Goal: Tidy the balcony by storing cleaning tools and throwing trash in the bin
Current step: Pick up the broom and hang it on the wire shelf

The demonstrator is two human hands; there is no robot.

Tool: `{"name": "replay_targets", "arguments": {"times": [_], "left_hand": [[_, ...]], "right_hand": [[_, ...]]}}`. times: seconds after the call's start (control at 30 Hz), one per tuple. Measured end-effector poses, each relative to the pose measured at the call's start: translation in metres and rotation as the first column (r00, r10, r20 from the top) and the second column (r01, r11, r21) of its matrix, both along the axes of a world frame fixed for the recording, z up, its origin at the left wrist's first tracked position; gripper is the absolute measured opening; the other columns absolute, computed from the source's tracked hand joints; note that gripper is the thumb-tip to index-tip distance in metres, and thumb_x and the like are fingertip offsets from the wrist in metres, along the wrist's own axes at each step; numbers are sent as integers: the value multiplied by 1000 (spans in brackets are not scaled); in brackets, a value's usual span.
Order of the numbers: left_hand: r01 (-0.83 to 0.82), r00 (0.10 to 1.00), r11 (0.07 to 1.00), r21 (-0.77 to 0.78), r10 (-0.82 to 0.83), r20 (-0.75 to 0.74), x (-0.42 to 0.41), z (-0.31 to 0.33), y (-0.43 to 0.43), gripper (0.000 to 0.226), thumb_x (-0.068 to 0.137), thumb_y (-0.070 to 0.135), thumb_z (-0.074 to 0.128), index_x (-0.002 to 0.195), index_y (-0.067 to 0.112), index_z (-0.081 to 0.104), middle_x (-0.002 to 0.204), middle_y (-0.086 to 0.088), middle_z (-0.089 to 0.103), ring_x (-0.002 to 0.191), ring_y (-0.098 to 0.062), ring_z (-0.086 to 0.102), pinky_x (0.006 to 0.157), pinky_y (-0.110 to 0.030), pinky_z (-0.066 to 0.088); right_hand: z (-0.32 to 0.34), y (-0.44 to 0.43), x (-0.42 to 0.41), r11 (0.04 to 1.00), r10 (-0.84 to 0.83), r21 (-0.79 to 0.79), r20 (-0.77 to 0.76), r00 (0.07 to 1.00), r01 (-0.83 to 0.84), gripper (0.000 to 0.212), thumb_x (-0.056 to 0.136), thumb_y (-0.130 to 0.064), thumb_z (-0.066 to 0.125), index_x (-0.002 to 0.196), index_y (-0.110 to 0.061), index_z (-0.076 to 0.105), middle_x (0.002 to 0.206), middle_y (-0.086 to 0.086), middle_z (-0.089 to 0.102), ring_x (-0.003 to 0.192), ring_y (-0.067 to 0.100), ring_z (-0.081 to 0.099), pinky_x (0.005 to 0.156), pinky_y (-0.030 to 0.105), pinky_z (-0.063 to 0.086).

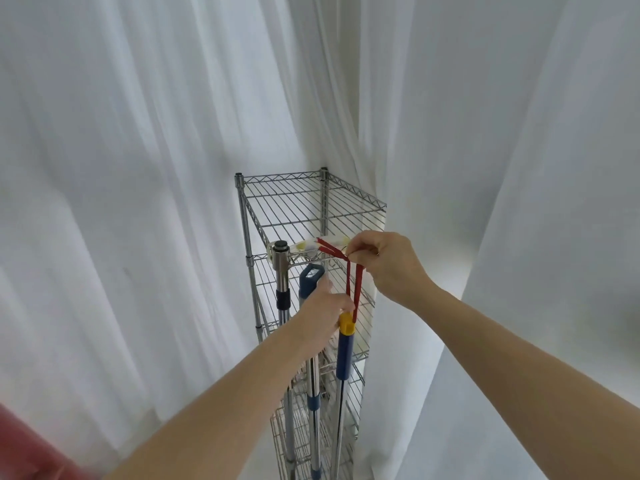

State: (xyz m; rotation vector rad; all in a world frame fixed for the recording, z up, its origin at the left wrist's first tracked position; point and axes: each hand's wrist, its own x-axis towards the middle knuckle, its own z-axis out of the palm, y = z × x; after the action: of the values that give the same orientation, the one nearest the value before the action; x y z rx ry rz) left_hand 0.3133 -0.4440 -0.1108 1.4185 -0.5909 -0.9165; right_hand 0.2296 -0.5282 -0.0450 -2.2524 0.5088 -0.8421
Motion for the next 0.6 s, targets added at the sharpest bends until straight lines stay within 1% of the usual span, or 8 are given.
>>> {"name": "replay_targets", "arguments": {"times": [0.03, 0.1, 0.17, 0.23, 0.33, 0.43, 0.53, 0.6], "left_hand": [[-15, 999, 999, -37, 13, -41, 0, 2, -5, 72, 85, -8, 50, 146, 19, 24, 92, 7, 49, 101, -21, 50, 89, -38, 41], [-31, 996, 997, -71, 24, -89, -4, 5, -10, 57, 86, -8, 50, 126, 28, 32, 83, 8, 44, 94, -19, 50, 86, -37, 38], [-32, 991, 995, -98, 18, -132, -3, 4, -12, 65, 84, -8, 51, 130, 33, 27, 109, 6, 53, 104, -20, 53, 96, -38, 38], [-8, 985, 990, -141, -16, -172, 1, -2, -14, 91, 79, -6, 54, 146, 38, 12, 144, -1, 40, 130, -31, 42, 107, -44, 33], [-4, 980, 979, -203, -36, -194, 7, -7, -15, 87, 80, -8, 50, 146, 37, 16, 139, -3, 45, 133, -32, 39, 108, -42, 31], [-7, 972, 969, -248, -52, -229, 10, -12, -16, 93, 70, -4, 57, 147, 35, 23, 151, -10, 34, 139, -31, 32, 106, -41, 33], [-43, 979, 962, -271, -14, -204, 14, -10, -16, 66, 80, -7, 52, 131, 35, 46, 134, -3, 53, 121, -28, 48, 88, -39, 38], [-38, 982, 958, -285, -17, -187, 17, -7, -14, 53, 84, -8, 46, 118, 31, 57, 117, 1, 60, 109, -24, 51, 89, -46, 40]], "right_hand": [[-2, -3, 4, 1000, 6, 0, -4, 1000, -6, 21, 88, 0, 54, 78, -13, 66, 76, -3, 61, 79, 16, 58, 73, 20, 48], [-6, -9, 12, 1000, 21, 11, -8, 1000, -20, 20, 88, 0, 54, 78, -14, 66, 79, -2, 61, 82, 16, 57, 76, 23, 49], [-9, -13, 19, 1000, 20, 15, -6, 1000, -20, 19, 88, -1, 56, 79, -15, 65, 87, 0, 61, 86, 17, 57, 81, 24, 49], [-13, -18, 26, 1000, 19, 18, 5, 1000, -19, 19, 88, -2, 58, 79, -17, 64, 91, 1, 60, 88, 17, 57, 82, 24, 48], [-17, -22, 35, 998, 40, 40, 20, 999, -41, 20, 87, 0, 59, 78, -18, 64, 85, -7, 57, 86, 12, 56, 79, 17, 47], [-22, -25, 43, 999, 29, 17, 31, 999, -29, 17, 86, -1, 60, 81, -16, 67, 81, -11, 55, 86, 12, 56, 78, 14, 45], [-25, -27, 47, 999, 16, -32, 34, 999, -15, 15, 86, -2, 60, 86, -10, 72, 83, -6, 55, 85, 12, 55, 80, 17, 45], [-26, -27, 47, 998, 16, -63, 44, 999, -13, 15, 86, -1, 59, 88, -7, 73, 84, -3, 58, 84, 14, 56, 79, 19, 46]]}}
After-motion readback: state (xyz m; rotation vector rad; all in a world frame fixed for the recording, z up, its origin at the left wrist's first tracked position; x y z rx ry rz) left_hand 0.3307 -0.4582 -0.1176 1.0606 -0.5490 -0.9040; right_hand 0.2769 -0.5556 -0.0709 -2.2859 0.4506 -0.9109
